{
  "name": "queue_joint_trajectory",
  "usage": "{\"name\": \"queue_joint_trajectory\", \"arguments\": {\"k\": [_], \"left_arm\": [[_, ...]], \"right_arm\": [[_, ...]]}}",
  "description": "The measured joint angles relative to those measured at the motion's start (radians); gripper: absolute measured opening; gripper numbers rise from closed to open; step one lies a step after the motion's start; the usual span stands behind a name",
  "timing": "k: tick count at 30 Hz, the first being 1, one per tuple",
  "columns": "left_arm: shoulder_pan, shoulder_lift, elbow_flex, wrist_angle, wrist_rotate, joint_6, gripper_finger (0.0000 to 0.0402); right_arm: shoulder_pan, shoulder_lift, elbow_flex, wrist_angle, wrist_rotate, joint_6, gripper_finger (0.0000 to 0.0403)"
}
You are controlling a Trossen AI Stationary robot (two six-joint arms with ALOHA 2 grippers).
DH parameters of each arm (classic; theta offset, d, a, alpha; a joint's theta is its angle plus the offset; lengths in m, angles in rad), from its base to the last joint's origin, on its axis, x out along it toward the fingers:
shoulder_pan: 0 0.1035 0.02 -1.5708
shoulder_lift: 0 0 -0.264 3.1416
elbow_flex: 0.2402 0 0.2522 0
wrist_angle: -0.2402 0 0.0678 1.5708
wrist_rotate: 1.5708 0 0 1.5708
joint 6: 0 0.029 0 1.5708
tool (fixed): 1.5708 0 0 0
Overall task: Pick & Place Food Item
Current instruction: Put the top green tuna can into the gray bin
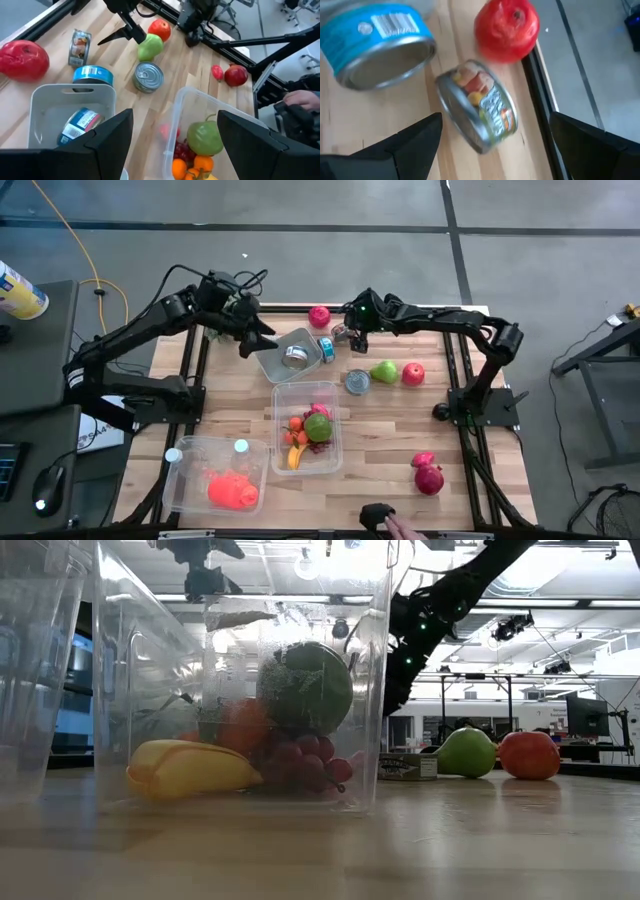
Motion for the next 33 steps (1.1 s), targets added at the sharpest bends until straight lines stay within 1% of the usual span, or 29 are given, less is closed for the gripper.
{"name": "queue_joint_trajectory", "arguments": {"k": [3, 6, 12, 18, 23, 25, 28, 30, 33], "left_arm": [[0.040, 0.000, 0.000, 0.000, 0.053, 0.026, 0.0281], [0.085, -0.001, 0.000, 0.000, 0.085, 0.039, 0.0281], [0.153, -0.001, 0.000, -0.010, 0.149, 0.039, 0.0281], [0.175, -0.001, 0.000, -0.009, 0.157, 0.035, 0.0281], [0.175, -0.001, 0.000, -0.009, 0.158, 0.034, 0.0281], [0.175, -0.001, 0.000, -0.011, 0.163, 0.033, 0.0281], [0.175, -0.001, 0.000, -0.011, 0.168, 0.032, 0.0281], [0.175, -0.001, 0.000, -0.011, 0.168, 0.032, 0.0281], [0.175, -0.001, 0.000, -0.011, 0.169, 0.032, 0.0281]], "right_arm": [[-0.004, 0.003, 0.000, 0.021, -0.017, -0.002, 0.0356], [-0.004, 0.022, 0.001, 0.018, -0.012, -0.035, 0.0356], [-0.003, 0.068, 0.000, 0.050, -0.004, -0.141, 0.0356], [-0.002, 0.111, 0.001, 0.123, 0.006, -0.153, 0.0356], [-0.002, 0.145, 0.001, 0.112, -0.018, -0.152, 0.0350], [0.004, 0.158, 0.000, 0.111, -0.010, -0.151, 0.0335], [0.017, 0.166, 0.000, 0.109, 0.060, -0.151, 0.0295], [0.028, 0.166, 0.000, 0.111, 0.107, -0.149, 0.0259], [0.047, 0.166, 0.000, 0.113, 0.151, -0.149, 0.0196]]}}
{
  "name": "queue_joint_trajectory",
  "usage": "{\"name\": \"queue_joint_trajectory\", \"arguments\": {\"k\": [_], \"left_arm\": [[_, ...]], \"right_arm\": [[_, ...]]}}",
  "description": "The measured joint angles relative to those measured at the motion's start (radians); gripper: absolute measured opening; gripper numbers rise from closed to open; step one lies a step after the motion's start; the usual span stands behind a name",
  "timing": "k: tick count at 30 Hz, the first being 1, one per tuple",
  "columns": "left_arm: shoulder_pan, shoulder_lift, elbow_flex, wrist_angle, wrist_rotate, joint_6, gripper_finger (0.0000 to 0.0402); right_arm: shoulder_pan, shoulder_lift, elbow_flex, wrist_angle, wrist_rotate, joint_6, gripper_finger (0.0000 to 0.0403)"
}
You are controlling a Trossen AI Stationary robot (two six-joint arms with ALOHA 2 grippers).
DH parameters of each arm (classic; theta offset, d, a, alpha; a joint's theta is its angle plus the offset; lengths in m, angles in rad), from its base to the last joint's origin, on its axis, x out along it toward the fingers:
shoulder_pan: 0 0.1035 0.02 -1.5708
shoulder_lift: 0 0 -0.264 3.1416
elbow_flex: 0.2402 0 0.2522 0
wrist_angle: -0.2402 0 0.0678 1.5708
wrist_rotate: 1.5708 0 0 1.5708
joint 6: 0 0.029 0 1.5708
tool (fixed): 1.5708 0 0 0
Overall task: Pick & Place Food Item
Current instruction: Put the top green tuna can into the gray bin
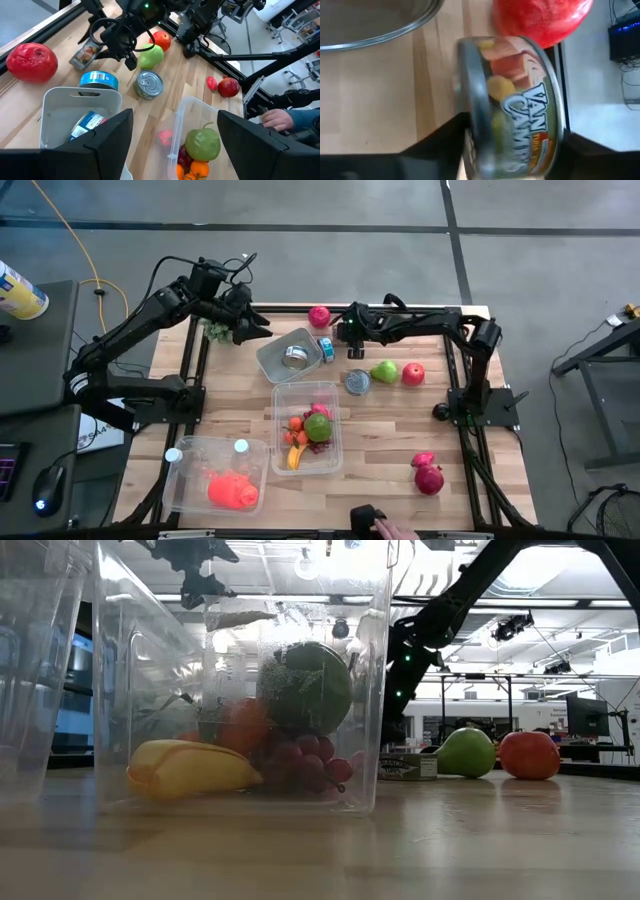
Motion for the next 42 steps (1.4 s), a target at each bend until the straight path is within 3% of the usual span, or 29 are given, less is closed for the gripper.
{"name": "queue_joint_trajectory", "arguments": {"k": [3, 13, 20, 23, 27, 29, 32, 42], "left_arm": [[0.000, 0.000, 0.000, 0.000, 0.000, 0.000, 0.0281], [-0.001, 0.000, 0.000, 0.000, 0.001, -0.010, 0.0281], [-0.004, 0.000, 0.000, 0.000, 0.010, -0.024, 0.0281], [-0.006, 0.000, 0.000, 0.000, 0.022, -0.023, 0.0281], [-0.006, 0.000, 0.000, 0.000, 0.045, -0.020, 0.0281], [-0.006, 0.000, 0.000, 0.000, 0.046, -0.022, 0.0281], [-0.006, 0.000, 0.000, 0.000, 0.057, -0.029, 0.0281], [-0.102, -0.008, 0.000, 0.000, 0.074, -0.068, 0.0281]], "right_arm": [[0.021, 0.000, 0.000, -0.005, 0.050, -0.001, 0.0128], [0.119, -0.032, 0.008, -0.078, 0.282, 0.009, 0.0129], [0.148, -0.170, 0.064, -0.148, 0.297, 0.100, 0.0129], [0.145, -0.244, 0.105, -0.167, 0.168, 0.185, 0.0129], [0.113, -0.277, 0.159, -0.180, -0.174, 0.378, 0.0129], [0.106, -0.269, 0.179, -0.200, -0.292, 0.479, 0.0129], [0.132, -0.233, 0.198, -0.187, -0.323, 0.552, 0.0129], [0.234, -0.178, 0.199, -0.090, -0.317, 0.582, 0.0129]]}}
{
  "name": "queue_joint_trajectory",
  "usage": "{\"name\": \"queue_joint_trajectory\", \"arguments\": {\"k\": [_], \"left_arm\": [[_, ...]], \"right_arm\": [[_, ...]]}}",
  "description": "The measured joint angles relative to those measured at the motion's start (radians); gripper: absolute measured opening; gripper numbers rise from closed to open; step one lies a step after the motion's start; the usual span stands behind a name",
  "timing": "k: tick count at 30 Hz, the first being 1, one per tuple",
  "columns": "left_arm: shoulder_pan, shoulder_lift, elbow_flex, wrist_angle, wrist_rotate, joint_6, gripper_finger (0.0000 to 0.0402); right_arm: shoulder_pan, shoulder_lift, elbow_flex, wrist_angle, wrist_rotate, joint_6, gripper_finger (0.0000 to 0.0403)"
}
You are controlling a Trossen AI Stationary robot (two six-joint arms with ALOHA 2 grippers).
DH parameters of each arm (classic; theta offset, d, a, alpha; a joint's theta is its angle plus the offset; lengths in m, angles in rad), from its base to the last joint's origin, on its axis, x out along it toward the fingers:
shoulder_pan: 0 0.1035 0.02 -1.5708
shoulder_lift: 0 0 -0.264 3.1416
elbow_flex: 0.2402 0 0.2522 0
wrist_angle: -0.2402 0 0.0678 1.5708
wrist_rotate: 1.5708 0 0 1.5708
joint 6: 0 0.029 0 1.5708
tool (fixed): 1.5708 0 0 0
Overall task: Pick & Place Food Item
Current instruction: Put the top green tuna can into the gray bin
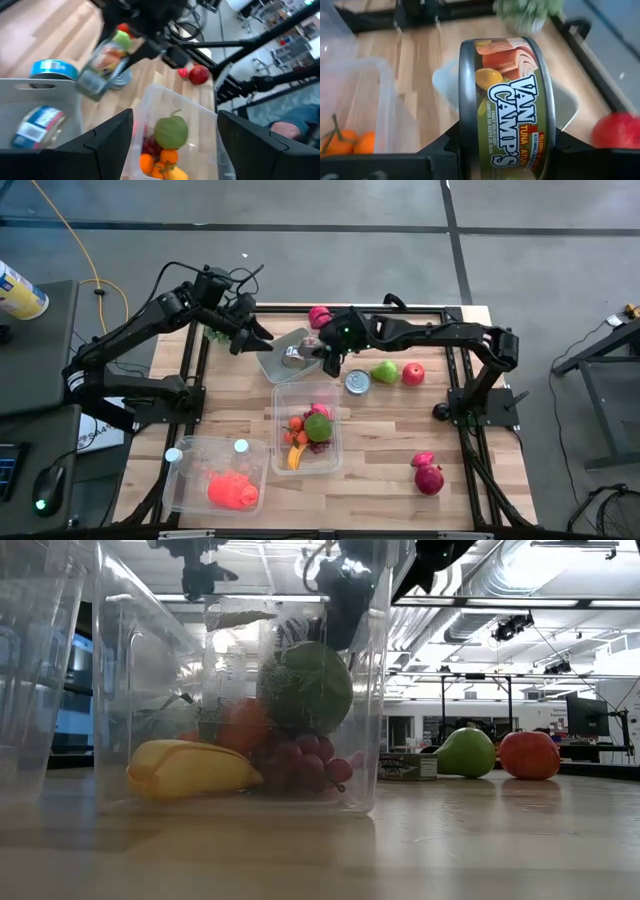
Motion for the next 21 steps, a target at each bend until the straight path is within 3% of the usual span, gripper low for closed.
{"name": "queue_joint_trajectory", "arguments": {"k": [8, 16, 21], "left_arm": [[-0.082, -0.017, 0.000, 0.003, -0.022, -0.008, 0.0281], [-0.082, -0.037, 0.000, -0.031, 0.007, 0.006, 0.0281], [-0.077, -0.059, 0.000, -0.061, 0.037, 0.033, 0.0281]], "right_arm": [[0.019, 0.052, -0.002, 0.058, -0.050, 0.132, 0.0129], [-0.023, 0.119, -0.003, 0.104, -0.026, 0.284, 0.0129], [-0.028, 0.180, -0.002, 0.107, -0.078, 0.358, 0.0129]]}}
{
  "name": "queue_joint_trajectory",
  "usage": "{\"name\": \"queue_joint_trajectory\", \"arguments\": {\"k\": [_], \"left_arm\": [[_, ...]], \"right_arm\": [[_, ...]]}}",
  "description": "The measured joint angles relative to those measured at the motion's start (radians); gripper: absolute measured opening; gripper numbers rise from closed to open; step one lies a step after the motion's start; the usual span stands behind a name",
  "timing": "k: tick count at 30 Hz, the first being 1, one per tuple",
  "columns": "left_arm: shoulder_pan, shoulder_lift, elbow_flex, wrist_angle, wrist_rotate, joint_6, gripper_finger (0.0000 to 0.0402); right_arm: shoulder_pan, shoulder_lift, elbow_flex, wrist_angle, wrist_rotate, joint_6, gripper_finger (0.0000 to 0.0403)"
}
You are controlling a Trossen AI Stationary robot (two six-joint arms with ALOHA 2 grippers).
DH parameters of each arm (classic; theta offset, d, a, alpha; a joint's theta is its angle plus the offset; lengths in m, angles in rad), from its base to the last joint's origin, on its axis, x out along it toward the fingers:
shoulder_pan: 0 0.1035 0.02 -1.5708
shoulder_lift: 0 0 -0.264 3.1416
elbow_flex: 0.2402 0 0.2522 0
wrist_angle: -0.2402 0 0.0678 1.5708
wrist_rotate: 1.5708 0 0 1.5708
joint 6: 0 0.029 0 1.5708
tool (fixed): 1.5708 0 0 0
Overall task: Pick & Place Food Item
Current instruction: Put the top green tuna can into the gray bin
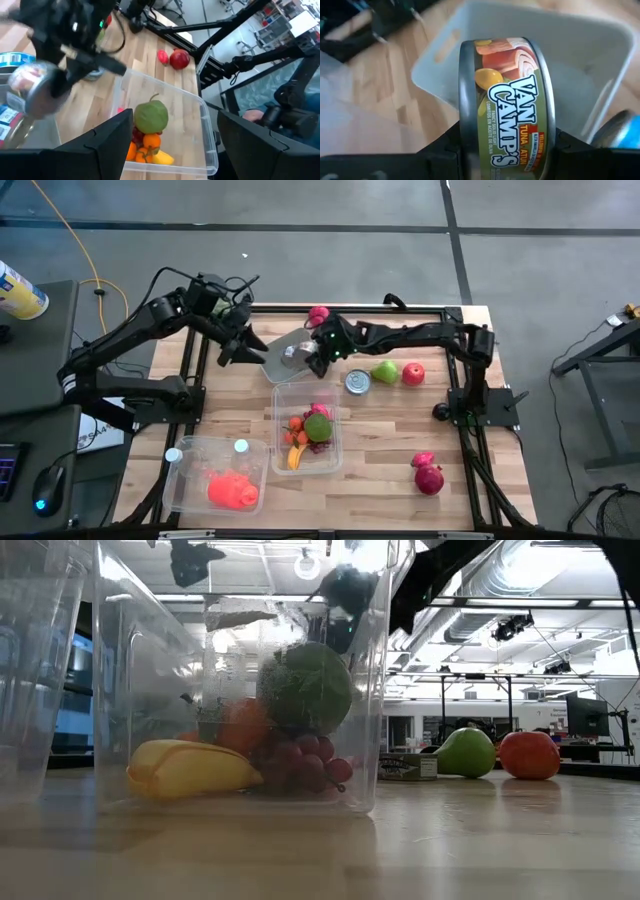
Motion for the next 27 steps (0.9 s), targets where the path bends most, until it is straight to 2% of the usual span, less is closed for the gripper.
{"name": "queue_joint_trajectory", "arguments": {"k": [11, 23, 25, 27], "left_arm": [[0.001, -0.078, 0.000, -0.089, -0.004, 0.024, 0.0281], [0.001, -0.117, 0.000, -0.089, -0.037, 0.052, 0.0281], [0.001, -0.117, 0.000, -0.089, -0.041, 0.052, 0.0281], [0.001, -0.117, 0.000, -0.089, -0.041, 0.052, 0.0281]], "right_arm": [[0.009, 0.015, 0.000, -0.020, 0.226, -0.033, 0.0129], [0.003, 0.015, 0.000, -0.034, 0.235, 0.001, 0.0129], [0.007, 0.015, 0.000, -0.034, 0.246, 0.000, 0.0151], [0.007, 0.014, 0.000, -0.030, 0.281, 0.006, 0.0199]]}}
